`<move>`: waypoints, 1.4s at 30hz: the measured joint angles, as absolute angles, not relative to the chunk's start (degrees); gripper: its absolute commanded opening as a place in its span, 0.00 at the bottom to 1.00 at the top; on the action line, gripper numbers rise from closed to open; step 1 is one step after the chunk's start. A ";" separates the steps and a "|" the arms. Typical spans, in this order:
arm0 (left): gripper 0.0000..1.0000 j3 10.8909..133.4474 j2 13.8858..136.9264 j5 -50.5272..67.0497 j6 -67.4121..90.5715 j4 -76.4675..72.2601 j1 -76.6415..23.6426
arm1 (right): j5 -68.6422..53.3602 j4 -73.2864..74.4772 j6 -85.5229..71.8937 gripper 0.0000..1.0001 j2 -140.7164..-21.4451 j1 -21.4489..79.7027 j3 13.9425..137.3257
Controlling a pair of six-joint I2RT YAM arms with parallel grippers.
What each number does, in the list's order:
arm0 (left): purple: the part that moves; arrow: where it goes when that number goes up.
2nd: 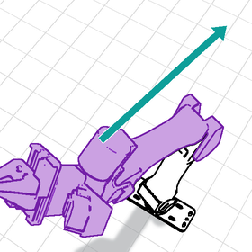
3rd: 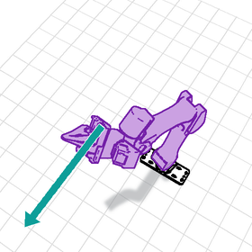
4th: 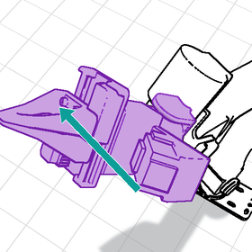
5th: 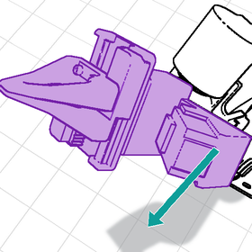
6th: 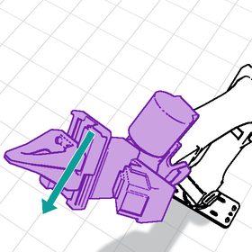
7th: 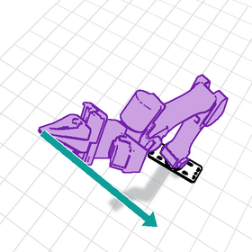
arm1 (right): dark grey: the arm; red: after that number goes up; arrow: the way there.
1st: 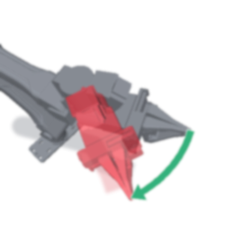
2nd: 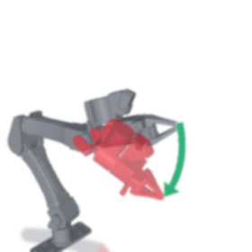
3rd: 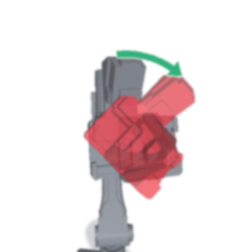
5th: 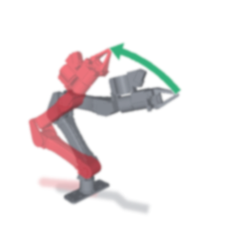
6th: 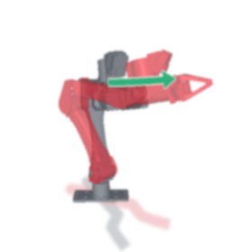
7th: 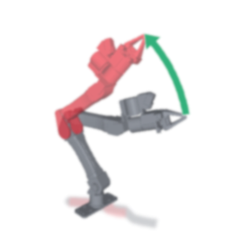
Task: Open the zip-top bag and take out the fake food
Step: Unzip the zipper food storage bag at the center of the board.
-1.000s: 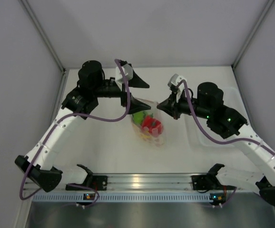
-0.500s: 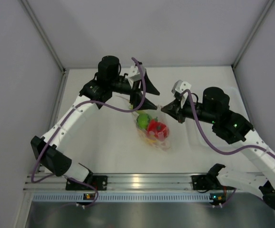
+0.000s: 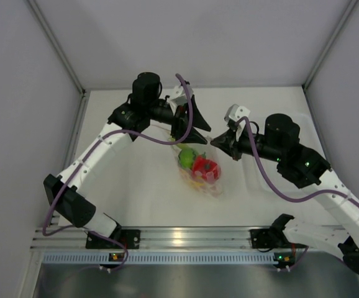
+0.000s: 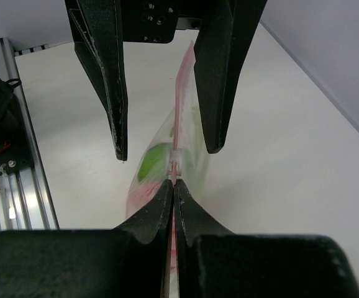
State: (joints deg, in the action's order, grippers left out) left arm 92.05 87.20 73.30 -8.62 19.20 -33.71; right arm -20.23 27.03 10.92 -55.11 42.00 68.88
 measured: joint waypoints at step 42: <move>0.00 90.45 90.11 83.35 -4.16 18.39 -22.98 | -14.41 20.82 6.15 0.00 -44.97 40.03 63.40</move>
State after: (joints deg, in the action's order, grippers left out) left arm 90.45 90.11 83.35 -4.16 18.39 -22.98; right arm -14.41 20.82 6.15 -44.97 40.03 63.40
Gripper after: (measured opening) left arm 0.110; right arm 0.007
